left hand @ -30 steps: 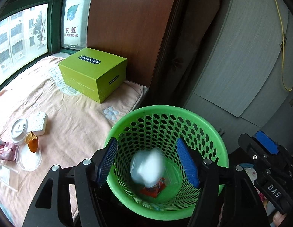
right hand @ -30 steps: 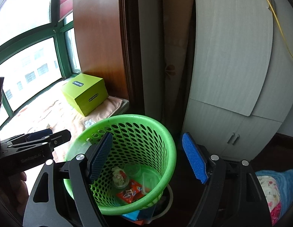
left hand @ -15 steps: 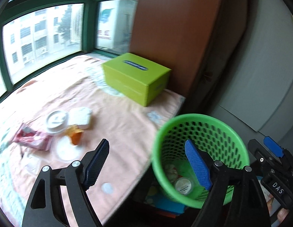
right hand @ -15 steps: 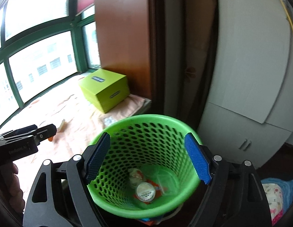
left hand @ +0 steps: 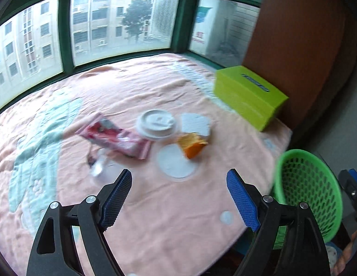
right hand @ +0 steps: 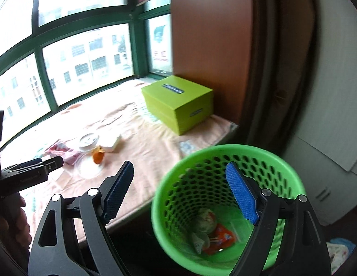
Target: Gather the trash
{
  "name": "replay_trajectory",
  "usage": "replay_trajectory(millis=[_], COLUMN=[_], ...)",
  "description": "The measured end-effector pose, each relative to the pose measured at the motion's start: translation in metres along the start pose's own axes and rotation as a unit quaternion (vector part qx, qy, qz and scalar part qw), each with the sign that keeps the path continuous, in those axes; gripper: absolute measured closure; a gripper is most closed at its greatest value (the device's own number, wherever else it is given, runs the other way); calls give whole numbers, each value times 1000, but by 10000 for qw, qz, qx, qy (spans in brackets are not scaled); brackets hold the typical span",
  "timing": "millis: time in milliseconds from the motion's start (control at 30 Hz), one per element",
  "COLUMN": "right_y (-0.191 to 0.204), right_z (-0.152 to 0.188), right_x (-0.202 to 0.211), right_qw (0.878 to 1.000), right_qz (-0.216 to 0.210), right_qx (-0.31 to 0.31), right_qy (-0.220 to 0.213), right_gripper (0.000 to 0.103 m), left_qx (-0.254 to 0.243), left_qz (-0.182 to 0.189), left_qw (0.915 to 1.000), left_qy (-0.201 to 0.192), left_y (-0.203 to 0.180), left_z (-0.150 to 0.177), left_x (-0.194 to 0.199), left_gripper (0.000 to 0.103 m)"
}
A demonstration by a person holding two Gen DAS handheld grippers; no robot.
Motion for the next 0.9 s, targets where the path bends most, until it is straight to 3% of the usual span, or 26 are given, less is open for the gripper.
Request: replay_trajectory(millis=[167,333,800,900], right_y=[26,48,84,90], right_z=[3,10,27,30], right_x=[-9,-20,-42,-48], right_qw=[9996,9986,9950,9938], right_qz=[-217,-394,-751,-866], right_qx=[141,254,395,348], right_qy=[91,228,529,599], right_gripper=[20,20,20,20], left_qx=[-21,6,-386,-400], left_qz=[-292,-314,-255,-194], left_qw=[9995,9987,9964,9968], left_qy=[132,407,706,667], left_y=[53,84,92,91], left_z=[12,27,44,44], left_x=[-14,-31,-65,-67], left_gripper=[17,17,15,19])
Point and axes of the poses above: each gripper's, at about its wrist camera, not at the fingertips, and x roughly against the way its jaws point, y to its left, z to its underside, the point moved 9 cm from there along -x, roughly the way its jaws point, and after that the axes turned 13 degrees about -y, right-handed, at the moved point
